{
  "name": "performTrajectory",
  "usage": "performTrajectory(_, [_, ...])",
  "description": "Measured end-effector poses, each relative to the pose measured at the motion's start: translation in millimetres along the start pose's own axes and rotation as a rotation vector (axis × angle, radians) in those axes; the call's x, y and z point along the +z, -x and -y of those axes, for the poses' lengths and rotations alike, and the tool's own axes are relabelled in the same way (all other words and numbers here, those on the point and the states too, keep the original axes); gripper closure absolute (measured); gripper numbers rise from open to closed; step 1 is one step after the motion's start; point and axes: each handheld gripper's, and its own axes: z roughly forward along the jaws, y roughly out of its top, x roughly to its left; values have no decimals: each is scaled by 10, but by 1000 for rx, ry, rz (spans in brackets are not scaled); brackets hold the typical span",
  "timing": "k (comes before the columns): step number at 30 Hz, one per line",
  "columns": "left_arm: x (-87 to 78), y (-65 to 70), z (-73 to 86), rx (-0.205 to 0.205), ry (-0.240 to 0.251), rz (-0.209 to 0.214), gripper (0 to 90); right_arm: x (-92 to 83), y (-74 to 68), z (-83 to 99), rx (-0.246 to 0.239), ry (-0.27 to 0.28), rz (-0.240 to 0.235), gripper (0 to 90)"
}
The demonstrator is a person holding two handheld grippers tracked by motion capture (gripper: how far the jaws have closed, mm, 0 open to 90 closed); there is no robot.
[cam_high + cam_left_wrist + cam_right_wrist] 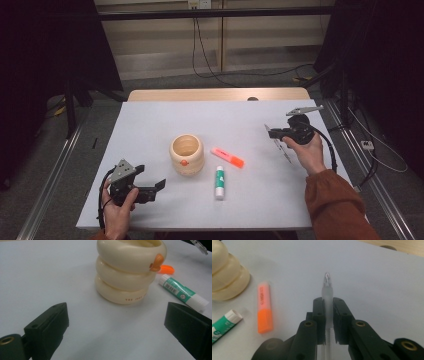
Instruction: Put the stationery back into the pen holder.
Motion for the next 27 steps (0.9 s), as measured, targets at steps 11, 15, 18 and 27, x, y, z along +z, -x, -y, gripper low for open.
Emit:
performTrajectory(11, [-6, 1, -2, 7, 2, 4, 55, 10, -172, 46, -40, 171, -34, 812])
performTrajectory(15, [-4, 3, -3, 8, 2, 6, 55, -4, -300, 22, -77, 237, -78, 812])
performTrajectory(18, [-7, 4, -3, 7, 3, 6, 55, 15, -398, 18, -85, 271, -105, 811])
performTrajectory(27, [-3, 4, -4, 10, 2, 7, 55, 40, -573, 19, -80, 369, -147, 811])
